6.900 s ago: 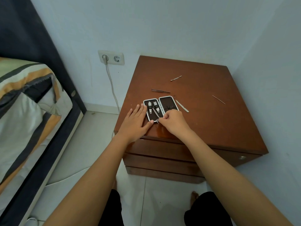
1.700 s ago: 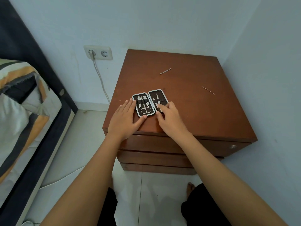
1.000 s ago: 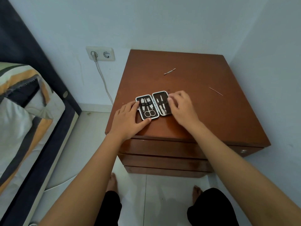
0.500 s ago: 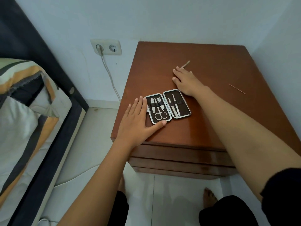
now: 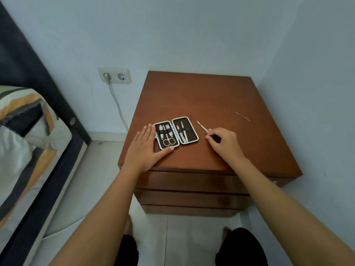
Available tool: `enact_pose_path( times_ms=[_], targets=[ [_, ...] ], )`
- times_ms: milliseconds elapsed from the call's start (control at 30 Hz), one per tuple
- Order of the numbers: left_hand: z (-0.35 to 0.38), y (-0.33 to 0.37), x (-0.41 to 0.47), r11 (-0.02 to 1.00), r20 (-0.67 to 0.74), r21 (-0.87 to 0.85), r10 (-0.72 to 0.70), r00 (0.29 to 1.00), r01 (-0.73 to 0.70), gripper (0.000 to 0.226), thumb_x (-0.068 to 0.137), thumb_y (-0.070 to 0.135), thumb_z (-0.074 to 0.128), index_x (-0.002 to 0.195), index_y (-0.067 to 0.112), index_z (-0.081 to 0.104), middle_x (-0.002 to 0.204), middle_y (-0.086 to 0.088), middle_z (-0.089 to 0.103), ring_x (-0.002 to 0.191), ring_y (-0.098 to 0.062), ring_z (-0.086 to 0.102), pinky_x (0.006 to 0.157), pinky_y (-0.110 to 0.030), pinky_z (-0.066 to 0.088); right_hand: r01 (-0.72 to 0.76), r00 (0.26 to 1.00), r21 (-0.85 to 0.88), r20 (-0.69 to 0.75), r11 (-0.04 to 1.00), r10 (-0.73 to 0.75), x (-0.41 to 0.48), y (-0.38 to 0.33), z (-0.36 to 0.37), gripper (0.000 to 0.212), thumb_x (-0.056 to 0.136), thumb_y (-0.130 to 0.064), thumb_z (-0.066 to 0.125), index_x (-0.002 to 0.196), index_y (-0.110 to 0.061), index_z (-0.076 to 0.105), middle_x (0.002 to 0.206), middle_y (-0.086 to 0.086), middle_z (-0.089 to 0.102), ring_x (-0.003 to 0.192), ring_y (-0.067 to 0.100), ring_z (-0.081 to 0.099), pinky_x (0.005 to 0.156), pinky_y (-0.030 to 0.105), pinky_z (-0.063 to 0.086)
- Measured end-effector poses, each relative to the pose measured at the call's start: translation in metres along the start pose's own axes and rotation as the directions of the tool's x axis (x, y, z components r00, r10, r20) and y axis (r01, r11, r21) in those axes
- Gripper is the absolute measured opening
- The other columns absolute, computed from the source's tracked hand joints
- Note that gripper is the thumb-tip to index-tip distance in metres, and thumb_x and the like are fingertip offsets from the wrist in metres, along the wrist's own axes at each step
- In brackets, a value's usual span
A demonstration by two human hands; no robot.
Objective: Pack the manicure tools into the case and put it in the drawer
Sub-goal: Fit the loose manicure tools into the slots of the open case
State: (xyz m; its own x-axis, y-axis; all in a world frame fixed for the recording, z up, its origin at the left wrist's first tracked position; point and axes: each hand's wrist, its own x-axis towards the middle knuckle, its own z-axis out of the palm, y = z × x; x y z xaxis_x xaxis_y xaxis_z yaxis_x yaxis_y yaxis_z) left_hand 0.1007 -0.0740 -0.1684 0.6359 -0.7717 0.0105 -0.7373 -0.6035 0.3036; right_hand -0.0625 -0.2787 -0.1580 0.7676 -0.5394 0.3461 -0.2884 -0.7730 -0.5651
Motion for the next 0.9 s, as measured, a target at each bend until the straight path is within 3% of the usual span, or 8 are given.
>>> enact_pose_path(
  times_ms=[100, 167, 333, 467, 567, 733, 900],
  targets=[
    [0.000, 0.000, 0.000, 1.000, 0.005, 0.003, -0.008, 1.000, 0.008, 0.106, 0.071, 0.083, 0.022, 0.151, 0.016, -0.001, 0.159, 0.000, -0.001, 0.146, -0.012, -0.004, 0.118, -0.032, -0.003, -0.031, 0.999, 0.033, -0.033, 0.999, 0.032, -0.008, 0.000, -0.002, 0.008, 0.080, -0.008, 0.068, 0.087, -0.007, 0.068, 0.096, 0.009, 0.069, 0.092, 0.019, 0.064, 0.087, 0.027, 0.049],
    [0.000, 0.000, 0.001, 1.000, 0.001, 0.003, -0.015, 1.000, 0.015, 0.107, 0.072, 0.085, 0.023, 0.151, 0.017, 0.000, 0.159, 0.000, -0.001, 0.146, -0.012, -0.003, 0.118, -0.031, -0.003, -0.062, 0.996, 0.036, -0.056, 0.997, 0.064, -0.007, 0.003, 0.000, 0.013, 0.079, -0.012, 0.069, 0.091, -0.010, 0.065, 0.100, 0.007, 0.061, 0.094, 0.018, 0.056, 0.086, 0.028, 0.046],
    [0.001, -0.001, 0.001, 1.000, -0.003, 0.011, -0.019, 1.000, 0.019, 0.106, 0.072, 0.084, 0.024, 0.151, 0.017, 0.000, 0.159, 0.001, -0.001, 0.146, -0.011, -0.004, 0.116, -0.030, -0.004, -0.314, 0.948, -0.002, -0.050, 0.950, 0.313, 0.002, 0.007, 0.007, 0.024, 0.081, -0.034, 0.068, 0.095, -0.016, 0.062, 0.104, 0.004, 0.051, 0.102, 0.019, 0.044, 0.083, 0.028, 0.042],
    [0.002, 0.000, 0.001, 1.000, -0.014, 0.006, -0.015, 1.000, 0.015, 0.104, 0.073, 0.081, 0.025, 0.151, 0.017, 0.000, 0.159, 0.001, 0.000, 0.146, -0.012, -0.002, 0.117, -0.030, -0.003, -0.377, 0.926, -0.032, -0.031, 0.926, 0.376, 0.011, 0.000, 0.008, 0.017, 0.086, -0.031, 0.062, 0.092, -0.015, 0.064, 0.096, 0.001, 0.047, 0.103, 0.023, 0.046, 0.080, 0.026, 0.034],
    [0.002, -0.001, 0.001, 1.000, -0.015, 0.004, -0.016, 1.000, 0.016, 0.104, 0.073, 0.081, 0.026, 0.151, 0.017, 0.000, 0.159, 0.001, 0.000, 0.146, -0.012, -0.002, 0.116, -0.030, -0.003, -0.430, 0.902, -0.067, 0.012, 0.900, 0.432, 0.017, -0.003, 0.009, 0.017, 0.088, -0.029, 0.059, 0.086, -0.013, 0.066, 0.102, 0.008, 0.054, 0.106, 0.028, 0.047, 0.084, 0.032, 0.038],
    [0.001, 0.000, 0.001, 1.000, -0.014, 0.006, -0.017, 1.000, 0.017, 0.103, 0.074, 0.080, 0.026, 0.151, 0.017, 0.000, 0.159, 0.000, 0.000, 0.146, -0.013, -0.002, 0.117, -0.031, -0.003, -0.399, 0.915, -0.166, 0.001, 0.902, 0.404, 0.013, -0.010, 0.013, 0.020, 0.092, -0.027, 0.053, 0.090, -0.010, 0.065, 0.110, 0.012, 0.054, 0.108, 0.030, 0.045, 0.091, 0.037, 0.038],
    [0.002, -0.001, 0.001, 1.000, -0.013, 0.012, -0.015, 1.000, 0.015, 0.103, 0.074, 0.080, 0.026, 0.151, 0.016, 0.001, 0.159, 0.000, 0.000, 0.146, -0.013, -0.003, 0.117, -0.031, -0.004, -0.401, 0.912, -0.044, -0.113, 0.915, 0.394, 0.007, -0.013, 0.017, 0.013, 0.088, -0.021, 0.060, 0.091, -0.009, 0.057, 0.105, 0.011, 0.052, 0.100, 0.027, 0.051, 0.082, 0.034, 0.041]
  ],
)
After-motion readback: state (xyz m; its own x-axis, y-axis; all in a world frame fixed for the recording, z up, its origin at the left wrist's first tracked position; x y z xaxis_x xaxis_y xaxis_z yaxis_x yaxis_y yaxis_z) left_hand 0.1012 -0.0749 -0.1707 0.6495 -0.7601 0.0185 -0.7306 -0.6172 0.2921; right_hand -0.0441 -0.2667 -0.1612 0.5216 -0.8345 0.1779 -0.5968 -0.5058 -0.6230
